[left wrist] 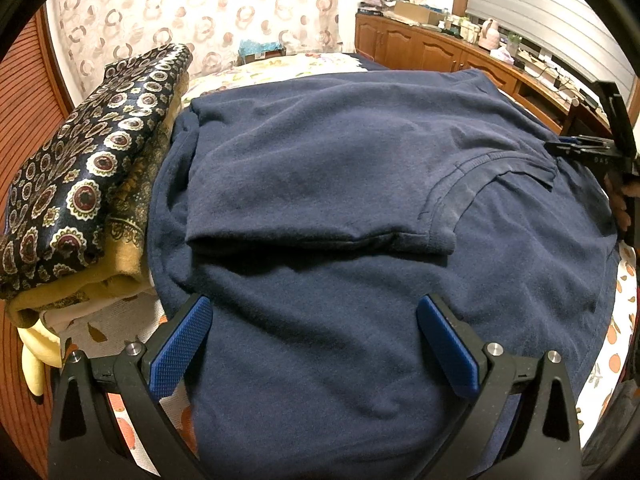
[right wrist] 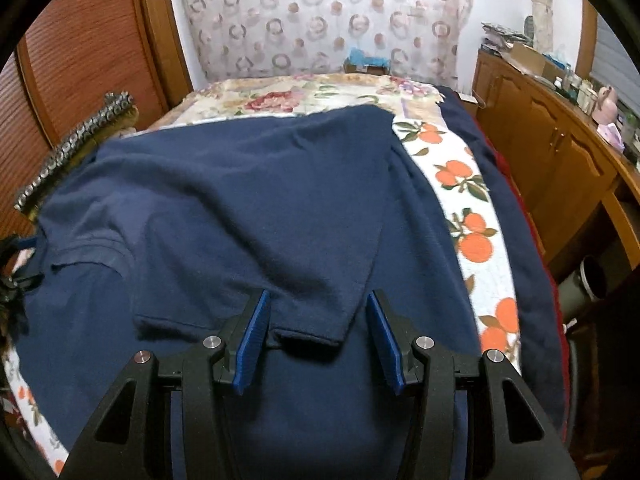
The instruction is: Fold small clothes
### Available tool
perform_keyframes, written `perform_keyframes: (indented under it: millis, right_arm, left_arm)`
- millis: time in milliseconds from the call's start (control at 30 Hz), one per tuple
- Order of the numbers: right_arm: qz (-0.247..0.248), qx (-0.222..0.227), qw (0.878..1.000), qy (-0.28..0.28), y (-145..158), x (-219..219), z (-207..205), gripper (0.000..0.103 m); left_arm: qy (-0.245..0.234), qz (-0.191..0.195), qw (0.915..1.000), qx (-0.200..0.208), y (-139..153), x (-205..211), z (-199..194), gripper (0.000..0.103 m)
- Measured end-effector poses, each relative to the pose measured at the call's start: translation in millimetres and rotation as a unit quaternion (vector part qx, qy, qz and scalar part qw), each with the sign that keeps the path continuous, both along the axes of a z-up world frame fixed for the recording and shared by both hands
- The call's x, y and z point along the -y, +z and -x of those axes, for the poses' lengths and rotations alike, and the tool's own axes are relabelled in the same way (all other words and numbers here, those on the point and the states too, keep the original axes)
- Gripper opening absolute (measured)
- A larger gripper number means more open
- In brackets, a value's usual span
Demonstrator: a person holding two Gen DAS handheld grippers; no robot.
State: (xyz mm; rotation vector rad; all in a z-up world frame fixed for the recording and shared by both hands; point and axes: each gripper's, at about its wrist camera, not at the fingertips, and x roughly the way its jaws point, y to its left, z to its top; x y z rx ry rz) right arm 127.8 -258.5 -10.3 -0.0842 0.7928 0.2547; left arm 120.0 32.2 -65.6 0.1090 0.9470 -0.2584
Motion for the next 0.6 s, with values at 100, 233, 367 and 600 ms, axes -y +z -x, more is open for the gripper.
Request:
perform_keyframes:
  millis: [100, 233, 367, 600]
  right_arm:
    - [0.014, 0.013, 1.0, -0.001, -2.8, -7.2, 1.9, 0.052]
    - [0.018, 0.02, 1.0, -0.001, -2.5, -8.7, 9.9, 0.053]
    - [0.019, 0.021, 1.0, -0.001, -4.6, -9.7, 9.7, 0.054]
    - [0.02, 0.021, 1.0, 0.0, -1.3, -4.8, 14.0, 0.056]
  left_arm:
    - [0.01, 0.001, 0.9999, 0.002, -0.7, -2.9, -0.1, 0.103]
    - [0.034, 0.031, 0.9983, 0.035, 14.0, -15.2, 7.0, 0.103]
    - [0.051, 0.082, 0.9935, 0.06, 29.2, -28.7, 8.9, 0.103]
    - [0.082, 0.085, 0.9908, 0.067, 35.3, -35.0, -5.1, 0.086]
